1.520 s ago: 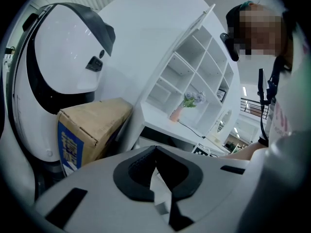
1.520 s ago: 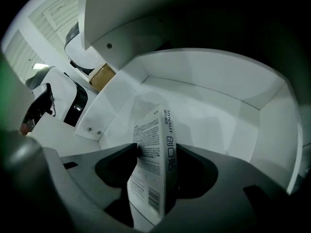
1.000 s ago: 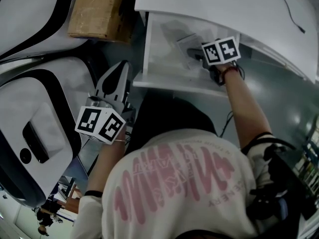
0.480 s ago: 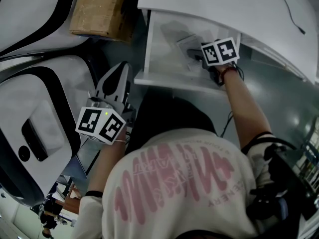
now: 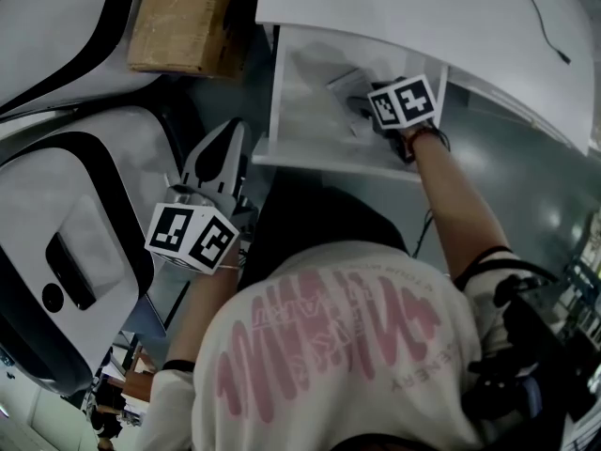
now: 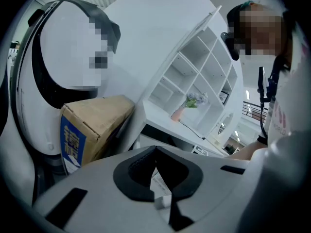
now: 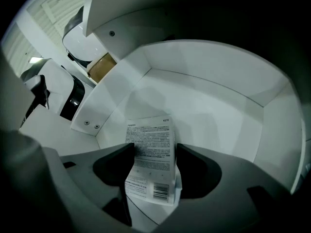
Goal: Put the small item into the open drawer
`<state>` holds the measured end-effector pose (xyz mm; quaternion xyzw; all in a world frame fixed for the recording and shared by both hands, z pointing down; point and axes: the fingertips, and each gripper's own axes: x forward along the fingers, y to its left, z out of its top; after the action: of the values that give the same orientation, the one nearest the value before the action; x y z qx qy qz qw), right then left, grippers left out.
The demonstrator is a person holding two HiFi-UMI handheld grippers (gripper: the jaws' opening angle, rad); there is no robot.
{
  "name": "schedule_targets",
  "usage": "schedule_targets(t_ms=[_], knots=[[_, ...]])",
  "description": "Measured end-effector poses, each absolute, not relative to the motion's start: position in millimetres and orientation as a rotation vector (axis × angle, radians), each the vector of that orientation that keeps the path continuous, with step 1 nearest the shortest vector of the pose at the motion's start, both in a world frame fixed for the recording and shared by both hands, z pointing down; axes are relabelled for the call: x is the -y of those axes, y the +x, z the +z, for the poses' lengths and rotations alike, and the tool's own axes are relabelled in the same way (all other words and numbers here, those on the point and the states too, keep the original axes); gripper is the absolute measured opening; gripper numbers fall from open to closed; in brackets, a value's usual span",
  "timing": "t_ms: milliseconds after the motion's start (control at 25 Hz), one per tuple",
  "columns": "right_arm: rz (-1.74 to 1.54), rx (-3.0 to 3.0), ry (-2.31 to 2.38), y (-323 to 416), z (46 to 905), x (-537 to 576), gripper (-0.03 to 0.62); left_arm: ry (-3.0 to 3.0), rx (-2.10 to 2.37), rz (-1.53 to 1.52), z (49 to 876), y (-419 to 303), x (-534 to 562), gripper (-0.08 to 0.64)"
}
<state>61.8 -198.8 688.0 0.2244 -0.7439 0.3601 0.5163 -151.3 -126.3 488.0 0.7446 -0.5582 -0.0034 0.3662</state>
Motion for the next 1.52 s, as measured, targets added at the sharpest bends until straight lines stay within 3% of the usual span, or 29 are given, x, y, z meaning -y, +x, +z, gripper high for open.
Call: schedule_targets(t_ms=[560, 1400, 1520], knots=[[0.754, 1.729, 0.521, 65, 678, 201, 0.291, 1.951, 1.433, -0.024, 472, -147, 147, 0.029], [0.648, 1.949, 0.650, 60, 545, 171, 0.291, 2.045, 1.409, -0.053, 422, -108, 115, 0.029], [0.680, 1.981, 0.701, 64, 534, 161, 0.255, 2.034, 1.377, -0.019, 422, -101, 112, 0.030]])
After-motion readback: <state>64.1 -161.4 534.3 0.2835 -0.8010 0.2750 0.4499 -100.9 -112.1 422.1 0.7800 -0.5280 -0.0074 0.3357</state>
